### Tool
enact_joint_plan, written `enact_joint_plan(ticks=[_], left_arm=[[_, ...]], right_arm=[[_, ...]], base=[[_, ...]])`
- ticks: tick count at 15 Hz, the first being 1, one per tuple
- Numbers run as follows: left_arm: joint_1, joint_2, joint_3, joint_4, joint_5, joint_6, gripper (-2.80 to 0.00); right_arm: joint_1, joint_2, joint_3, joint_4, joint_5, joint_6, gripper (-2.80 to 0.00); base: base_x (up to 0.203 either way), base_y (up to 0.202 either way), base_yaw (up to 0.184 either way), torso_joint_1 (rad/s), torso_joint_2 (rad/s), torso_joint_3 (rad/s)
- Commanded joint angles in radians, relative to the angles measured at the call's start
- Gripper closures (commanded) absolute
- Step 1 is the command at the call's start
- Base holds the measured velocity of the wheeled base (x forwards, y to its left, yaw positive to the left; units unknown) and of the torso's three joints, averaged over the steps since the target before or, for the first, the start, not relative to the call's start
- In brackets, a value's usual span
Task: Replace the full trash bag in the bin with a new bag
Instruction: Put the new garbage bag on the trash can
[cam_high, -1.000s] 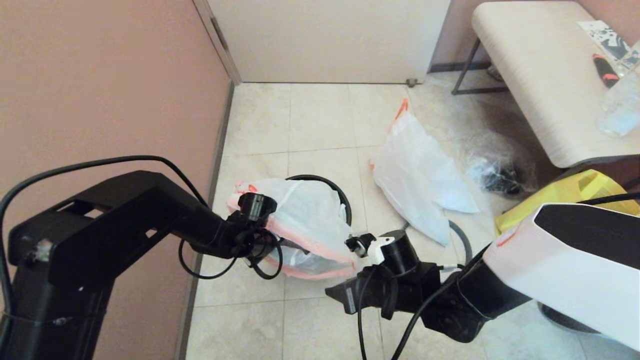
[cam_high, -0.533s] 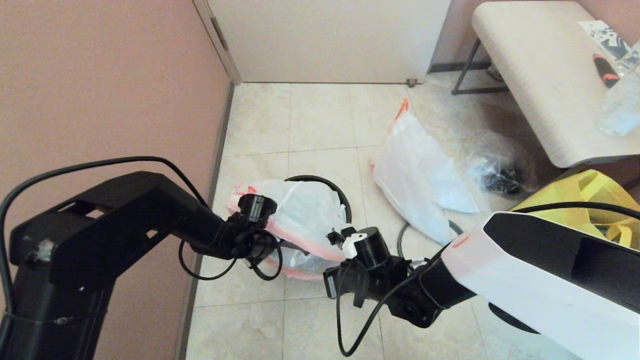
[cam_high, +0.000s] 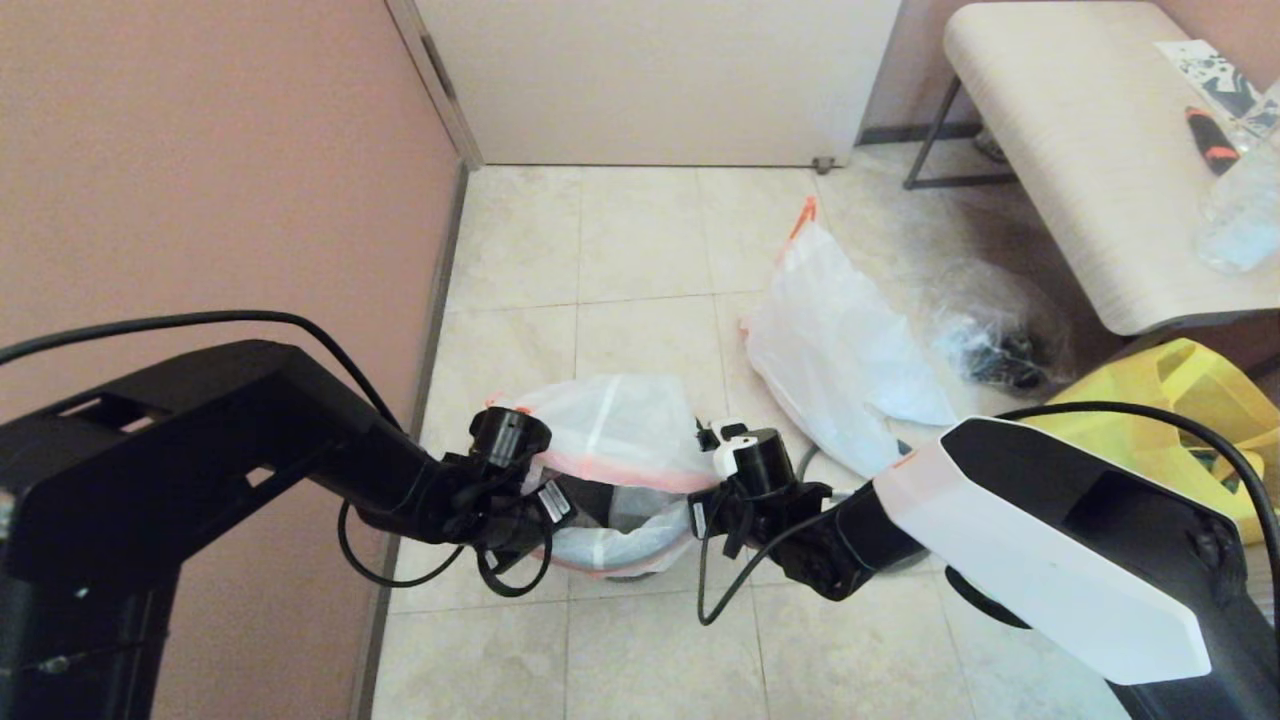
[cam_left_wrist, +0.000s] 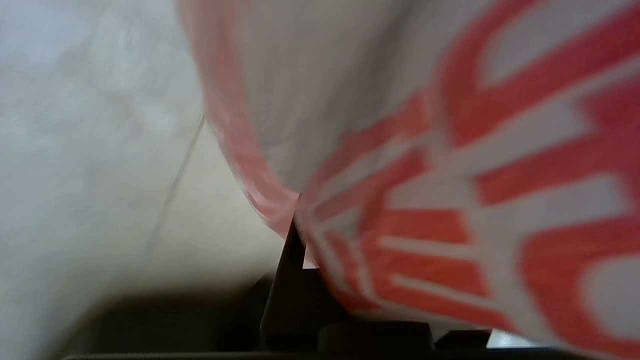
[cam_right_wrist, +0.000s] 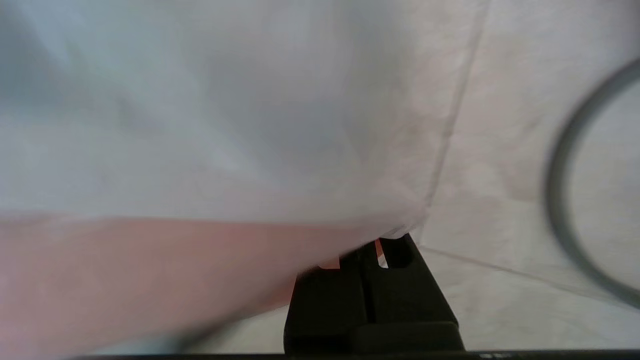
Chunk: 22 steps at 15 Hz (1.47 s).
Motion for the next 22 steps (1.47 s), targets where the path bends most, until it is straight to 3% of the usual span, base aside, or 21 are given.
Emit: enact_joint_plan(ticks=[1,3,13,22], left_arm=[[-0.02,-0.03,0.045,0.055,-0.004,0.018,0.0],[-0.032,-0.031,0.09,0.055,-0.004,0.02,0.0],[-0.059,0.065,0.063,0.011,0.001,0.173,0.0],[-0.078,0.056,0.101,-0.033,-0.036,0.251,0.0]], right_arm=[[-0.004,-0.013,-0.005,-0.006,-0.059,0.002,0.0],[0.001,-0.023,-0.002,-0.007,-0.112,0.001,0.0],[0.006,-0.068,-0.032,-0.009,-0.11,0.002,0.0],[-0.002,0.047,-0.265,0.044,-0.084,-0.033,0.0]], base=[[0.0,0.0,0.0,0.0,0.0,0.0],[0.0,0.0,0.0,0.0,0.0,0.0],[0.0,0.0,0.0,0.0,0.0,0.0],[0.0,0.0,0.0,0.0,0.0,0.0]])
